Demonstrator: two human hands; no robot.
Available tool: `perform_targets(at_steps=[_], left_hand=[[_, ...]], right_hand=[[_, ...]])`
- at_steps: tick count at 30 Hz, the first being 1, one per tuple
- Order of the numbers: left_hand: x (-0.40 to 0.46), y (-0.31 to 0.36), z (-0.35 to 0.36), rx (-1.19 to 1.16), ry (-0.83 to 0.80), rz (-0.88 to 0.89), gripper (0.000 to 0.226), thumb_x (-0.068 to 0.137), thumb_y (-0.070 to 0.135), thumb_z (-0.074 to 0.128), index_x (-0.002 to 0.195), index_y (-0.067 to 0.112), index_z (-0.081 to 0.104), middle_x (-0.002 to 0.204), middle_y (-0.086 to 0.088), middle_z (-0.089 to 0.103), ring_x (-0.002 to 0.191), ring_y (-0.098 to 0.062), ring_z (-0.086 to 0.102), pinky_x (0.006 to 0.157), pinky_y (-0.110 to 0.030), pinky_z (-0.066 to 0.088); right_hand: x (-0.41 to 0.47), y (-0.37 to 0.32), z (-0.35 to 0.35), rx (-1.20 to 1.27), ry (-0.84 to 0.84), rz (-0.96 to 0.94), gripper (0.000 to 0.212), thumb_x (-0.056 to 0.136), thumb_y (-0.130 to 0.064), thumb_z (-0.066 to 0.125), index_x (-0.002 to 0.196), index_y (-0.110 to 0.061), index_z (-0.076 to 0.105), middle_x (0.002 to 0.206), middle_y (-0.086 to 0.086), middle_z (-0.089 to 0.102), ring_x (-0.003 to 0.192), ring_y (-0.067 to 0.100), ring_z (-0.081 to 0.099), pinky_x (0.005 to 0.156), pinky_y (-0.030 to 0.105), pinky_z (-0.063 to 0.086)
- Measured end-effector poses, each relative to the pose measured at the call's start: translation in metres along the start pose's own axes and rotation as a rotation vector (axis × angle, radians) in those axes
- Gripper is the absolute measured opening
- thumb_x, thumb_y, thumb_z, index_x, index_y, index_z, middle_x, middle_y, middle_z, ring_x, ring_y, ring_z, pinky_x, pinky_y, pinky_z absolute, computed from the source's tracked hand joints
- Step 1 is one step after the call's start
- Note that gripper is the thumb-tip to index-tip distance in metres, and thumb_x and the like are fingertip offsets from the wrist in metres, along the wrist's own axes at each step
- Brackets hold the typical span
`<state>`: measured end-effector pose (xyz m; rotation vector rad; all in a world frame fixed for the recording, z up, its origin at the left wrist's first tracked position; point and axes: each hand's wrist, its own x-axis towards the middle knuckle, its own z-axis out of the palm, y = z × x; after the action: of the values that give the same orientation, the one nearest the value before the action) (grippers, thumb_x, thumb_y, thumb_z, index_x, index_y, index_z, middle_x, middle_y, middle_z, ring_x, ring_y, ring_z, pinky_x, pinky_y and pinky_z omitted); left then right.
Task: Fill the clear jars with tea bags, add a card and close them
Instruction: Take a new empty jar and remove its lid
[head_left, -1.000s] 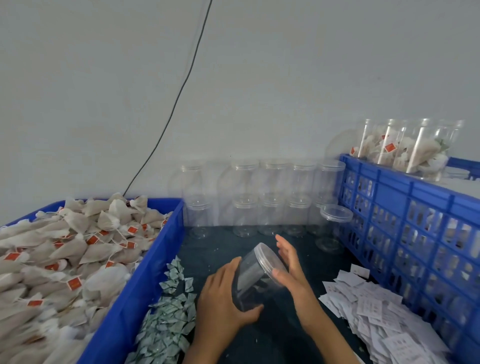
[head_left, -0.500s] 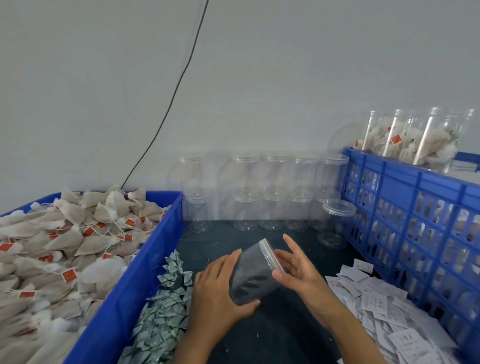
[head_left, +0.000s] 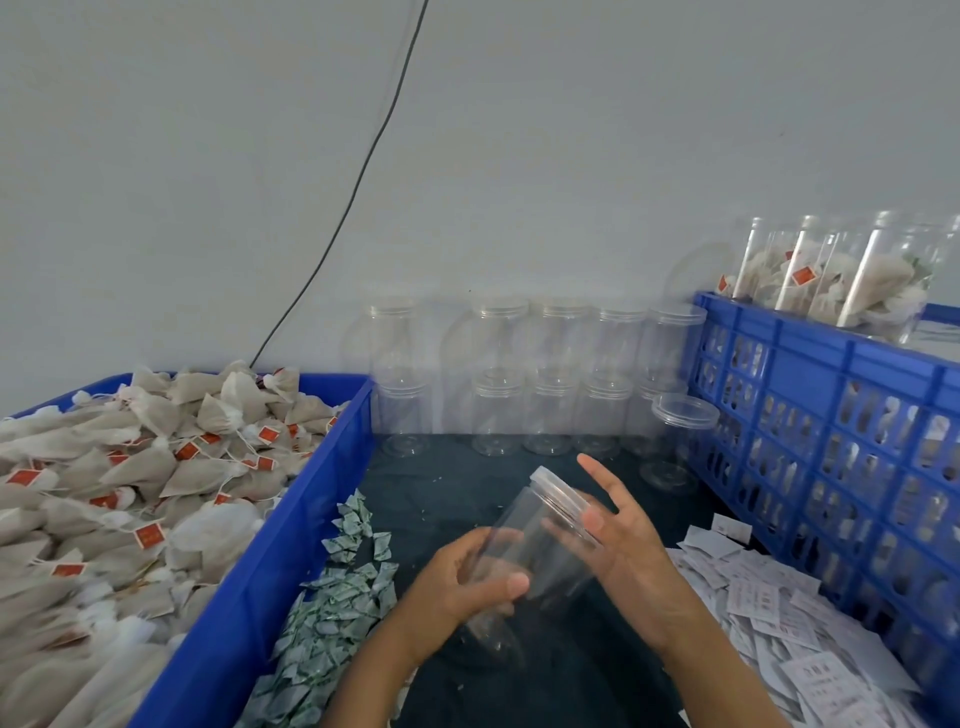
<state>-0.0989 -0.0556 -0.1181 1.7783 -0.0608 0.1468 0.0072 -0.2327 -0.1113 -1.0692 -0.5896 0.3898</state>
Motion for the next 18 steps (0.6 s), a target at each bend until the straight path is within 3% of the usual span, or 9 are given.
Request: perform_targets(at_steps=[3,7,9,12,14,18], left_hand=[[-0.001,0.006,-0.002,-0.155,-0.15,-0.105,0.086,0.06,0.058,0.072,0.128,0.008,0.054,0.109,-0.017,0.071,0.079,-0.026,0.068,0.072,-0.035,0.058],[-0.004,0.006,-0.008,-0.348,-0.322,-0.206,0.101,0.059,0.073,0.07,0.129,0.003,0.053,0.107,-0.018,0.068,0.078,-0.029,0.068,0.073,-0.036,0.057],[-0.004,0.007,-0.006,-0.357,-0.239,-0.17,0.091,0.065,0.066,0.069,0.132,0.007,0.051,0.113,-0.014,0.069,0.089,-0.03,0.069,0.079,-0.04,0.057],[0.0,0.004,-0.001,-0.264,0.045,-0.06,0.069,0.071,0.038,0.073,0.133,0.023,0.047,0.129,-0.006,0.061,0.107,-0.022,0.066,0.089,-0.039,0.056],[0.002,-0.002,0.002,-0.221,0.168,-0.037,0.081,0.064,0.022,0.079,0.135,0.028,0.041,0.132,0.001,0.055,0.112,-0.014,0.064,0.091,-0.031,0.054],[0.007,-0.017,0.008,-0.089,0.229,0.001,0.09,0.061,0.012,0.09,0.131,0.038,0.04,0.131,0.016,0.051,0.121,-0.002,0.053,0.093,-0.019,0.047]], right_hand=[[-0.004,0.001,0.001,0.151,-0.107,0.003,0.079,0.073,-0.02,0.076,0.143,-0.018,0.039,0.133,0.022,0.056,0.121,0.036,0.056,0.096,0.039,0.051],[-0.005,-0.004,0.005,0.452,-0.086,-0.025,0.091,0.066,-0.03,0.087,0.141,-0.004,0.042,0.138,0.02,0.053,0.128,0.035,0.051,0.106,0.053,0.038],[-0.004,-0.009,0.001,0.553,0.027,-0.022,0.09,0.065,-0.04,0.085,0.139,-0.008,0.045,0.135,0.022,0.055,0.125,0.035,0.054,0.104,0.056,0.039],[0.0,-0.008,-0.001,0.532,0.203,0.063,0.067,0.085,-0.055,0.059,0.136,-0.013,0.049,0.126,0.028,0.059,0.118,0.038,0.059,0.098,0.054,0.048],[0.003,-0.001,-0.001,0.513,0.311,0.188,0.06,0.094,-0.055,0.043,0.134,-0.011,0.05,0.118,0.033,0.061,0.113,0.042,0.06,0.096,0.053,0.049],[0.002,0.008,0.0,0.544,0.436,0.35,0.05,0.102,-0.043,0.034,0.136,-0.007,0.045,0.123,0.04,0.053,0.117,0.047,0.053,0.1,0.054,0.041]])
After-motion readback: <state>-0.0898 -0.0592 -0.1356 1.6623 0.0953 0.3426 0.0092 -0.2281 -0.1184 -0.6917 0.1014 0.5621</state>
